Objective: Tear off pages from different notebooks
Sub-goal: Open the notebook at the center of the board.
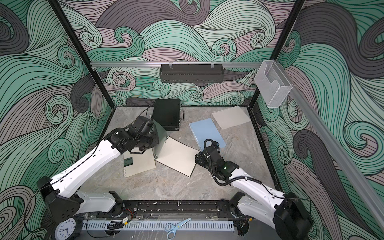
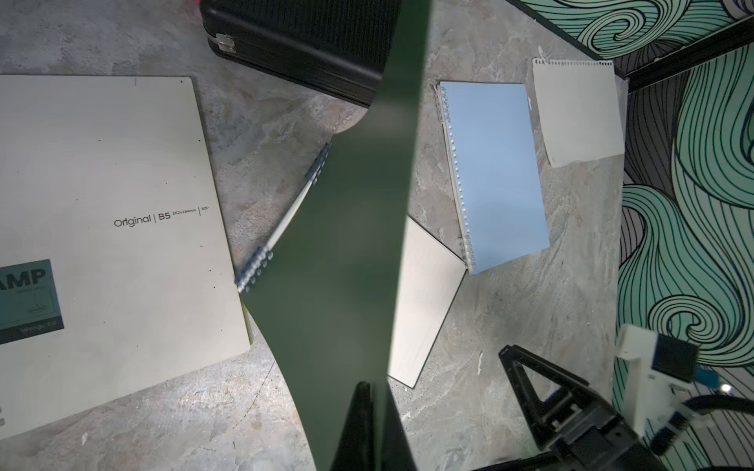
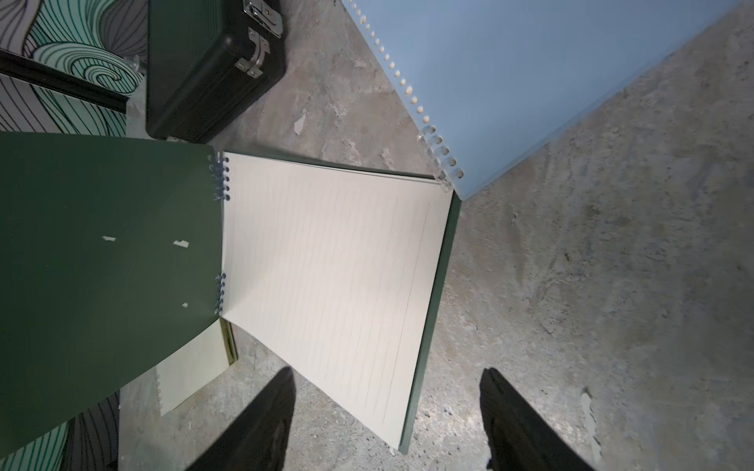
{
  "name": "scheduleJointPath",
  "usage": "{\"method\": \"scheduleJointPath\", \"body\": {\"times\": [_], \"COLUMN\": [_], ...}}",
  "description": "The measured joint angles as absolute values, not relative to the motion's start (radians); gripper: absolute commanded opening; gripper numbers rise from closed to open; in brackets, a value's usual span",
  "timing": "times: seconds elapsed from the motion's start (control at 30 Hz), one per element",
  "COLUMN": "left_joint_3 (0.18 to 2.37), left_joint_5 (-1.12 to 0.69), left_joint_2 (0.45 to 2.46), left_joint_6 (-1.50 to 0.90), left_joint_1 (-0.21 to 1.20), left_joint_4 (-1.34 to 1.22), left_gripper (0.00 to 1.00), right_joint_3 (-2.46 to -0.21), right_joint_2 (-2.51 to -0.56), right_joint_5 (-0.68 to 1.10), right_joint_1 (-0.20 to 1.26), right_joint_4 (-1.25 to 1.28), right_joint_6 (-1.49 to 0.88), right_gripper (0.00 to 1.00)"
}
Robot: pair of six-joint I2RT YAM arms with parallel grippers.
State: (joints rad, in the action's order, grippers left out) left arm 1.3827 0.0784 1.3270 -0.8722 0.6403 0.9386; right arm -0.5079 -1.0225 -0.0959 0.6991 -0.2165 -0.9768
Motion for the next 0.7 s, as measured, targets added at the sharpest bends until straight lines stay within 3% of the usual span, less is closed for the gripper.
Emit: {"method": "scheduleJointPath", "body": {"times": [0.27,0.43,0.7], "left_joint_3": [1.337,1.262,1.238], "left_joint_5": [-0.165,-0.268,-0.284], "left_joint_2": [1.357,1.359,1.398], "left_joint_6": [-0.892,-0.882,-0.814], "left_joint_1": [0.432,0.432,0.432], "left_joint_4": [0.975,0.947,0.928], "left_gripper": [0.0,0.0,0.0], "right_joint_3": [-0.429,-0.432,-0.38], "right_joint_2": [-0.948,-0.946,-0.914], "right_joint_5": [-0.109,-0.117,-0.141], "right_joint_1": [0.699,0.701,0.701], "right_joint_4": [-0.249,-0.259,-0.253], "right_joint_6": [-0.972,-0.957,-0.92], "right_gripper": [0.74,0.74,0.74]}}
